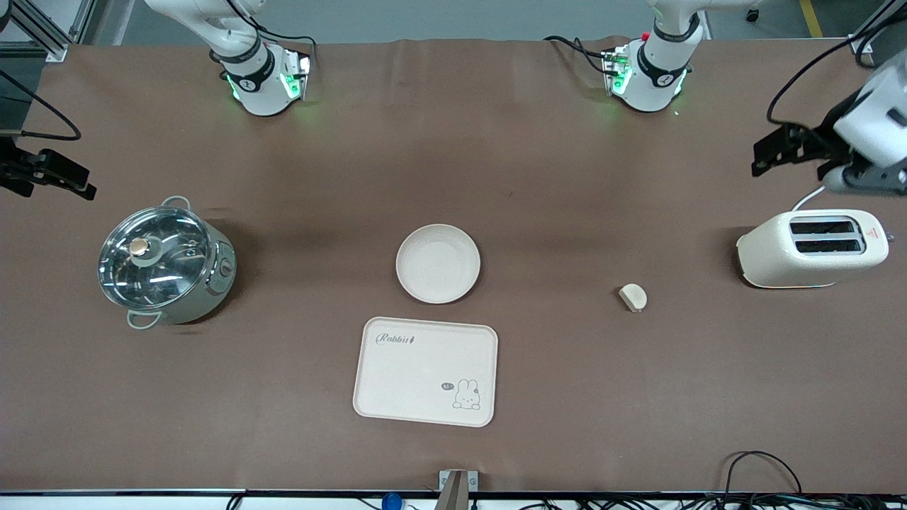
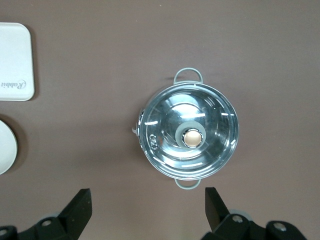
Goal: Place bun in plate and plate on tray
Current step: 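Reach the left gripper to the bun while the right gripper reaches the plate, then grasp the white bun with the left gripper while the right gripper grips the plate rim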
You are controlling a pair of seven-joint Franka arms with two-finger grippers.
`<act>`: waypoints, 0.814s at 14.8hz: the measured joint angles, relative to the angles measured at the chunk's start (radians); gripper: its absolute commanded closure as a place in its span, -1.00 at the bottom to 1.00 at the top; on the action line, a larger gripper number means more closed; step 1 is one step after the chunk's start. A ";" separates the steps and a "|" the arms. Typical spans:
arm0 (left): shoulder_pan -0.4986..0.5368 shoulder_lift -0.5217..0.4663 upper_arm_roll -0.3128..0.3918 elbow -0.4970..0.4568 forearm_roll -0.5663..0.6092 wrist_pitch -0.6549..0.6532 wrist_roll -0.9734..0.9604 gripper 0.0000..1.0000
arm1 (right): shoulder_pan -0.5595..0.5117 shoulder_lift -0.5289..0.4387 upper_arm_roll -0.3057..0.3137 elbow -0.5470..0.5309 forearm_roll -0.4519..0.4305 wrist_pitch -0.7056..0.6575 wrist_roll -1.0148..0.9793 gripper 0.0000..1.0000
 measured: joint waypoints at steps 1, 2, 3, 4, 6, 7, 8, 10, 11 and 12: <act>-0.002 0.032 -0.001 -0.001 0.000 0.026 -0.038 -1.00 | 0.001 0.003 0.001 0.000 0.015 0.017 0.000 -1.00; -0.004 0.067 -0.003 -0.002 0.000 0.051 -0.085 -1.00 | 0.003 0.008 0.002 0.000 0.039 0.039 0.000 -1.00; -0.008 0.102 -0.004 -0.006 0.000 0.083 -0.133 -1.00 | 0.010 0.019 0.004 -0.001 0.066 0.056 0.000 -1.00; -0.012 0.134 -0.004 -0.017 0.000 0.126 -0.184 -1.00 | 0.023 0.035 0.005 -0.004 0.089 0.072 0.000 -1.00; -0.024 0.179 -0.007 -0.072 0.000 0.242 -0.275 -1.00 | 0.065 0.074 0.007 -0.032 0.120 0.140 0.005 -1.00; -0.032 0.194 -0.009 -0.110 0.000 0.304 -0.306 -1.00 | 0.087 0.092 0.008 -0.062 0.134 0.190 0.011 -1.00; -0.042 0.209 -0.010 -0.152 0.000 0.369 -0.330 -1.00 | 0.109 0.109 0.008 -0.101 0.149 0.243 0.019 -1.00; -0.050 0.238 -0.011 -0.242 0.000 0.503 -0.357 -1.00 | 0.146 0.138 0.009 -0.187 0.194 0.340 0.025 -1.00; -0.049 0.257 -0.011 -0.282 0.000 0.567 -0.364 -1.00 | 0.162 0.152 0.010 -0.230 0.228 0.392 0.025 -1.00; -0.046 0.281 -0.011 -0.313 0.000 0.619 -0.375 -1.00 | 0.180 0.167 0.010 -0.271 0.262 0.451 0.025 -1.00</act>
